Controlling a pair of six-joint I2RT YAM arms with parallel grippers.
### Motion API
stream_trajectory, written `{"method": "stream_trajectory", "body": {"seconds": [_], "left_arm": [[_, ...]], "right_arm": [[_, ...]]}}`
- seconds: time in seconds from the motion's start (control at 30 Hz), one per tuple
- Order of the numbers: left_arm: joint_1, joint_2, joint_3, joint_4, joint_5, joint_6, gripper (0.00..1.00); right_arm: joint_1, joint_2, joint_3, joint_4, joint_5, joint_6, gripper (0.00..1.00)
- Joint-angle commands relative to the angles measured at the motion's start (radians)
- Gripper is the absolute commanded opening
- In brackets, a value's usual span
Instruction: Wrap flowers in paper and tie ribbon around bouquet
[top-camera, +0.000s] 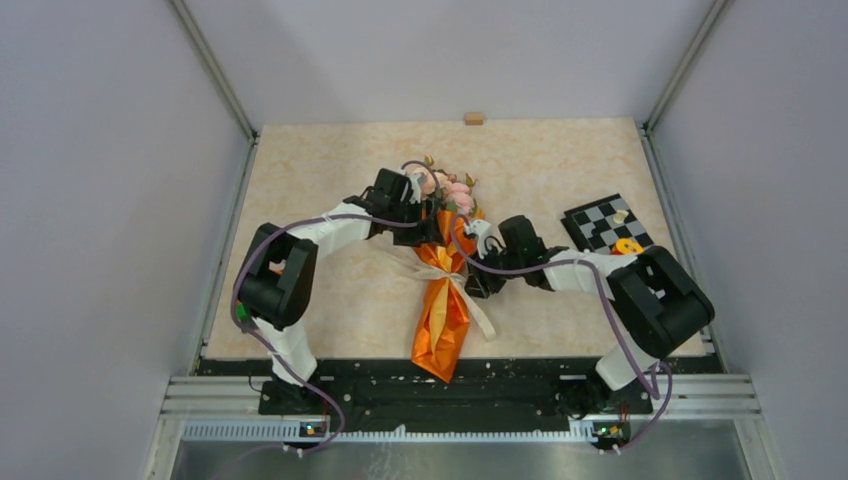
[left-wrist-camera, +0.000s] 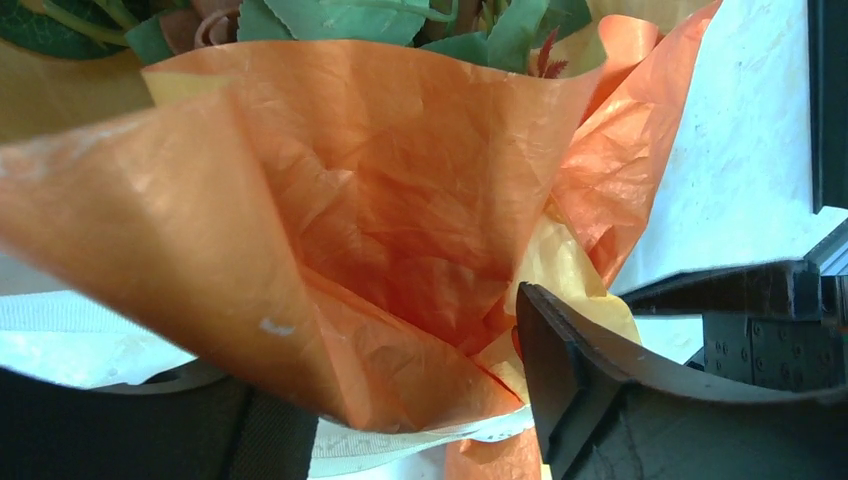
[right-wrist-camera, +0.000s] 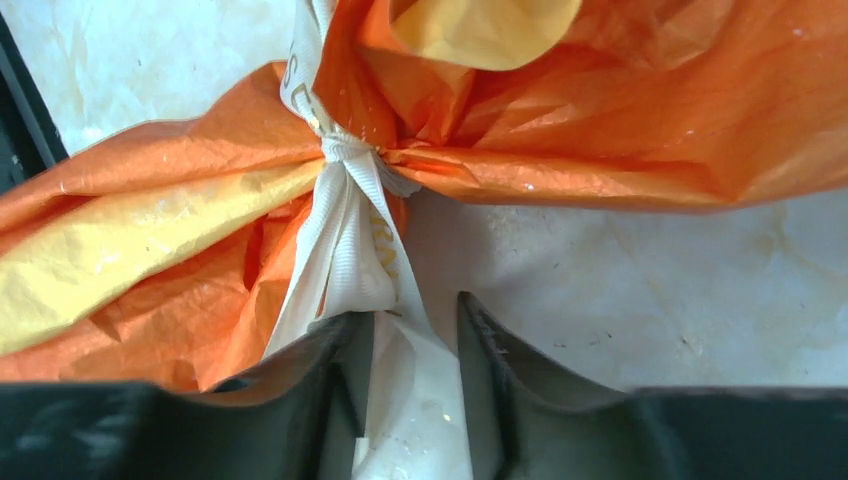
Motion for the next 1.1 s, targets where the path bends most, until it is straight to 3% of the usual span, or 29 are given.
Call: {"method": "stream_trajectory", "body": {"seconds": [0.0,0.07,0.13,0.53,1.07], "left_arm": [[-0.004,0.023,0.035,0.007,0.005,0.024,0.67],[-0.003,0.029,0.038,0.002,-0.010,0.027,0.63],[-0.004,0.037,0.042,-0.005,-0.026,0.030,0.57],[0.007,0.046,0.056,-0.022,-0.074,0.047,0.36],[0.022,0.067,0.069,-0.029,-0.076,0.052,0.31]], "right_arm": [[0.011,0.019,0.042,0.038,-0.053,-0.014,0.29],[0.011,0.006,0.031,0.032,-0.062,-0.010,0.11],[0.011,-0.017,0.012,0.025,-0.055,0.000,0.00],[0.011,-0.090,-0.049,-0.104,0.064,0.164,0.00],[0.011,-0.269,-0.137,-0.278,0.222,0.349,0.00]]}}
